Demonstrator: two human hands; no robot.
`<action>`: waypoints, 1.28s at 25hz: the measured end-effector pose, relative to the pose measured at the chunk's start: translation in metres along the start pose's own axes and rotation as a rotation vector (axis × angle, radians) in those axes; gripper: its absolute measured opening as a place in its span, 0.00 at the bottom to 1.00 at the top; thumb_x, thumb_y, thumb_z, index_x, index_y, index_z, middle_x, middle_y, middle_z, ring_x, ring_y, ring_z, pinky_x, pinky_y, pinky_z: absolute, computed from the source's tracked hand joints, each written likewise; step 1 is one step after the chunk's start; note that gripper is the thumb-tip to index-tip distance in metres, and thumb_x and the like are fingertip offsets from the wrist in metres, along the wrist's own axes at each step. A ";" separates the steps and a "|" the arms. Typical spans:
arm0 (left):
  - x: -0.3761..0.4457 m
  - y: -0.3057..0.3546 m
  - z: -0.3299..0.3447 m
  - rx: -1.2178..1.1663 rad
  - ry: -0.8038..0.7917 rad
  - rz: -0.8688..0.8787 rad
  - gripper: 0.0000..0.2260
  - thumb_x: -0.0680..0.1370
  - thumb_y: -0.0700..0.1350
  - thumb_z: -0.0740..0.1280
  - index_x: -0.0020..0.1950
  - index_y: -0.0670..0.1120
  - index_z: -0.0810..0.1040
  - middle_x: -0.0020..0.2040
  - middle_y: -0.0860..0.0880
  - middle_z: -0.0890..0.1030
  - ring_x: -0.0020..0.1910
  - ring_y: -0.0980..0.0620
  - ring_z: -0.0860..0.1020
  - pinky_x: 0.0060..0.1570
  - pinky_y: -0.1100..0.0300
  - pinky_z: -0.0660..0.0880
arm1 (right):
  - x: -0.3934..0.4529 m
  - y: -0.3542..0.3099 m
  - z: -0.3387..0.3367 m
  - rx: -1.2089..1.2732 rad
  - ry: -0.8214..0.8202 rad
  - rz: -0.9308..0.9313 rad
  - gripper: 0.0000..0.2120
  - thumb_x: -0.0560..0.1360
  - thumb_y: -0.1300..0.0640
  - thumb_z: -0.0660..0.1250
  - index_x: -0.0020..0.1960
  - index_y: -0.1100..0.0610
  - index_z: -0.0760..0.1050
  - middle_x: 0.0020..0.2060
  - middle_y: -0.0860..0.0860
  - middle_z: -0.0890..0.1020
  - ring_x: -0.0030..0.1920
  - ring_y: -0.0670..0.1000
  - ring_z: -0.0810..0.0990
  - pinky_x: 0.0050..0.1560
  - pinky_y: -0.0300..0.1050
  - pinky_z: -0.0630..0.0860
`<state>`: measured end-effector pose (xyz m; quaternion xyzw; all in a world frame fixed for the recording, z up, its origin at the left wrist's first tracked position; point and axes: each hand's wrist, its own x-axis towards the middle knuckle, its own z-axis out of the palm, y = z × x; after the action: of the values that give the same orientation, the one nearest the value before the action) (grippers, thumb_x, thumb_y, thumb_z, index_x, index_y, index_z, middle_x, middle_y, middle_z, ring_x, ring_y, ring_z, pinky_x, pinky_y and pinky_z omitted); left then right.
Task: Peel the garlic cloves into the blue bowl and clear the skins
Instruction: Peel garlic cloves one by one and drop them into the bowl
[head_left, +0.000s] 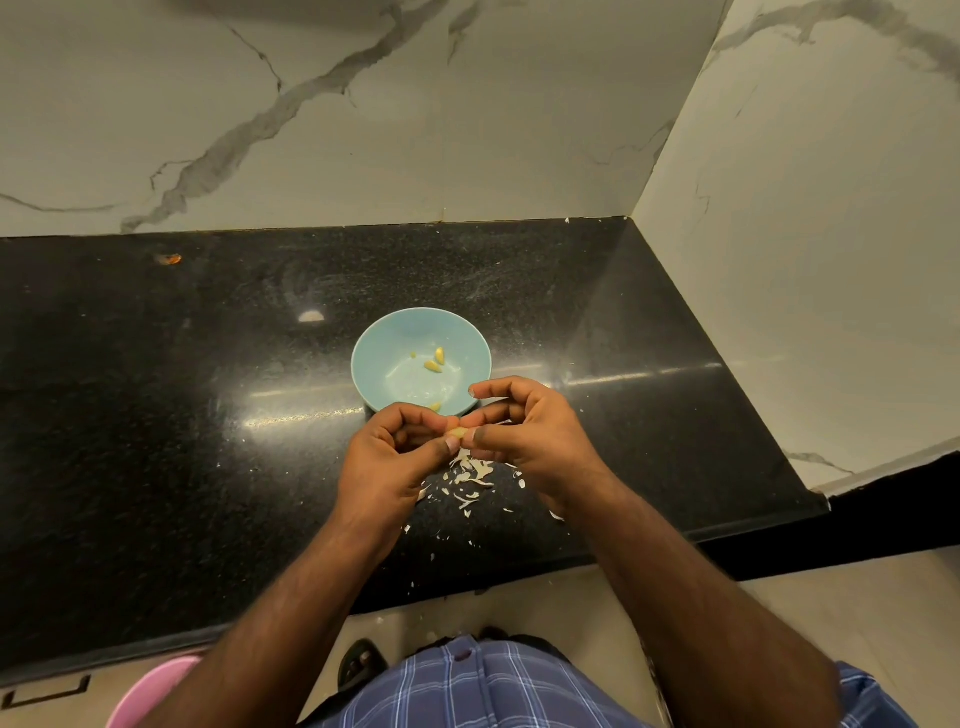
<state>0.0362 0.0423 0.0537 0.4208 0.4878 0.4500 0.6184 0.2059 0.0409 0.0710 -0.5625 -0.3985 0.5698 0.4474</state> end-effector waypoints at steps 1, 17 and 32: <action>0.000 0.000 0.000 -0.008 -0.001 0.002 0.08 0.73 0.31 0.74 0.50 0.39 0.81 0.46 0.42 0.87 0.50 0.43 0.86 0.55 0.44 0.82 | 0.000 0.000 -0.001 0.007 -0.010 0.003 0.20 0.70 0.73 0.74 0.59 0.60 0.78 0.47 0.62 0.86 0.48 0.58 0.87 0.48 0.50 0.83; -0.001 -0.005 0.002 -0.081 0.023 0.060 0.08 0.72 0.30 0.74 0.49 0.39 0.81 0.47 0.40 0.87 0.51 0.42 0.86 0.52 0.50 0.83 | -0.014 -0.001 0.014 -0.623 0.121 -0.301 0.17 0.76 0.60 0.70 0.63 0.51 0.75 0.41 0.46 0.84 0.41 0.44 0.83 0.46 0.46 0.83; 0.000 -0.011 -0.003 0.118 -0.025 0.097 0.12 0.73 0.31 0.74 0.52 0.44 0.83 0.47 0.43 0.87 0.50 0.44 0.86 0.56 0.44 0.82 | -0.006 0.003 0.005 -0.319 0.052 -0.119 0.14 0.72 0.63 0.74 0.54 0.51 0.77 0.41 0.54 0.86 0.43 0.53 0.86 0.49 0.56 0.85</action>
<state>0.0350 0.0396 0.0426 0.4850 0.4849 0.4447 0.5761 0.2003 0.0347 0.0703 -0.6164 -0.5047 0.4572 0.3954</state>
